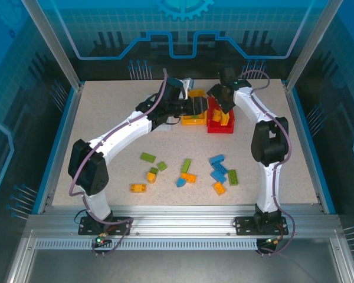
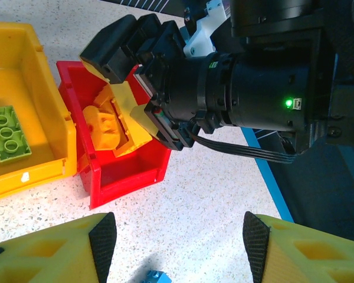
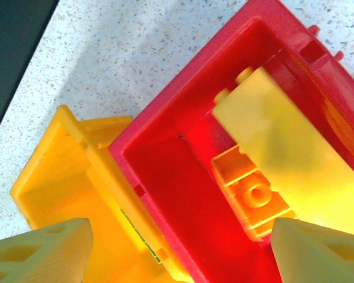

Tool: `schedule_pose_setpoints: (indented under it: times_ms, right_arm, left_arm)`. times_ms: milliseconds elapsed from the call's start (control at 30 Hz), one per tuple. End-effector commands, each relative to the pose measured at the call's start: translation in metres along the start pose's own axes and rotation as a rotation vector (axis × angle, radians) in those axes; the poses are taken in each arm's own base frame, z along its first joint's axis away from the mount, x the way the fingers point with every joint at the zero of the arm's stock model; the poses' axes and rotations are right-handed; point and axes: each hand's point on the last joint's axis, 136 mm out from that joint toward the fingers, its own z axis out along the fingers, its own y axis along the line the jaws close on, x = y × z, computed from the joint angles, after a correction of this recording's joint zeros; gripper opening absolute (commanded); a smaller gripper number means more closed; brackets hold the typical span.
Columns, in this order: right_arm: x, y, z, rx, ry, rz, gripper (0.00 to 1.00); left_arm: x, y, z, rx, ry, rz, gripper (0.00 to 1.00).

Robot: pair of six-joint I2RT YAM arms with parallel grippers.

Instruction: Sort the legos into containers by color

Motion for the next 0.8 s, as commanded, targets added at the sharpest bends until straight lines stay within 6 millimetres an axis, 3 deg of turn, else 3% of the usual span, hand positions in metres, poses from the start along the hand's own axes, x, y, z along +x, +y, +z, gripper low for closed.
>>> schedule_pose_setpoints:
  times_ms: [0,200,400,567,767]
  right_arm:
    - [-0.004,0.012,-0.029,-0.031,-0.023,0.003,0.81]
    - [-0.007,0.023,-0.074,-0.095,-0.094,-0.044,0.75]
    - [0.012,0.01,-0.131,-0.15,-0.169,-0.203,0.69]
    - [0.057,-0.017,-0.165,-0.233,-0.183,-0.444,0.69]
    - [0.151,-0.054,-0.178,-0.317,-0.034,-0.785,0.69]
  left_arm:
    - [-0.005,-0.006,-0.012,0.032,-0.017,0.01,0.62]
    - [0.003,0.0,-0.023,0.001,-0.004,-0.015,0.61]
    - [0.041,0.025,-0.041,-0.093,0.084,-0.101,0.59]
    - [0.081,0.054,-0.076,-0.204,0.139,-0.137,0.58]
    - [0.125,0.082,-0.109,-0.314,0.217,-0.122,0.58]
